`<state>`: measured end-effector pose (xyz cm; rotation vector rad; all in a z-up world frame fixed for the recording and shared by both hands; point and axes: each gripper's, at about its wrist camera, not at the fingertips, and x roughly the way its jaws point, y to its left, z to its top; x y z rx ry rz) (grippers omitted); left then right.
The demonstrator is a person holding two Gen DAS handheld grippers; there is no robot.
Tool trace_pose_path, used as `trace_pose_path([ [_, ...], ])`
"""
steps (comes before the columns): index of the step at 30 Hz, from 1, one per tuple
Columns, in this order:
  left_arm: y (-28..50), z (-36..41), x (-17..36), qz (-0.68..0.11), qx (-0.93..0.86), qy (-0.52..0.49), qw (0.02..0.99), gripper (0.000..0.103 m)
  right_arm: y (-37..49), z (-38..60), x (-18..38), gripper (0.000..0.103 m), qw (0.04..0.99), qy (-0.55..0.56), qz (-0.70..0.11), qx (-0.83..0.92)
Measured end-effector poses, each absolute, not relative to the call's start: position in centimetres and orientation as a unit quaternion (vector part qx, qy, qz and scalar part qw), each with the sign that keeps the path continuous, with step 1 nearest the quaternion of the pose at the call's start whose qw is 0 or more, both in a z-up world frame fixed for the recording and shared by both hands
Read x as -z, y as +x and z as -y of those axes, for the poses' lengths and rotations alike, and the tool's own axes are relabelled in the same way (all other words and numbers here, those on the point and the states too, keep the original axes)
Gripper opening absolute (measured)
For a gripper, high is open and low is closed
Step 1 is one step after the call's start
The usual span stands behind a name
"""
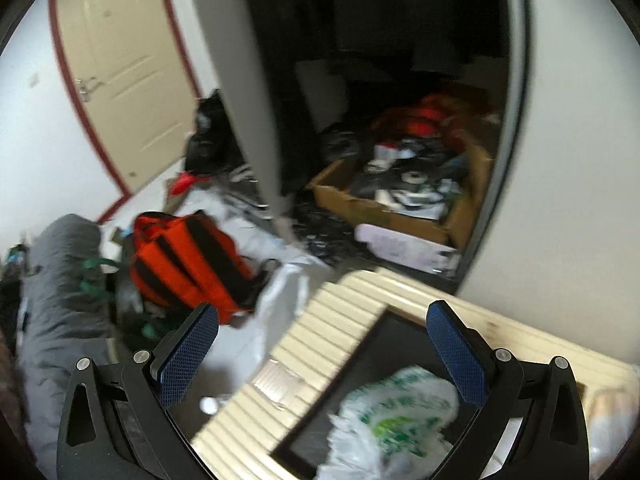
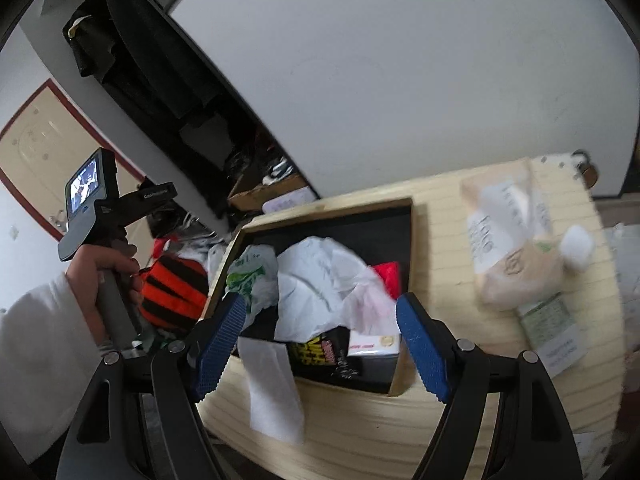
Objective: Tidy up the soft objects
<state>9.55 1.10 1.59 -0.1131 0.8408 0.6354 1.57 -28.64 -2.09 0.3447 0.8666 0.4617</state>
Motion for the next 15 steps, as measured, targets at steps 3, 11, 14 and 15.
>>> trace_pose_path([
  [3,7.7,-0.4,-1.0,-0.416,-0.246,-0.088,0.871,0.103,0.2,27.4,0.3,0.077,0.891,0.108,-0.393,-0.201],
  [11,1.5,-1.6,-2.1,-0.402,-0.117,-0.087,0.904,0.103,-1.5,24.7,0.3,0.076,0.906,0.048,-0.399,-0.131],
  [14,0.3,-3.4,-1.9,-0.401,-0.102,-0.084,0.906,0.103,-1.6,23.4,1.3,0.076,0.901,-0.01,-0.423,-0.091],
  [15,0.5,-3.7,-1.7,-0.411,-0.086,-0.091,0.903,0.103,-1.7,23.0,1.4,0.076,0.902,-0.029,-0.423,-0.08],
])
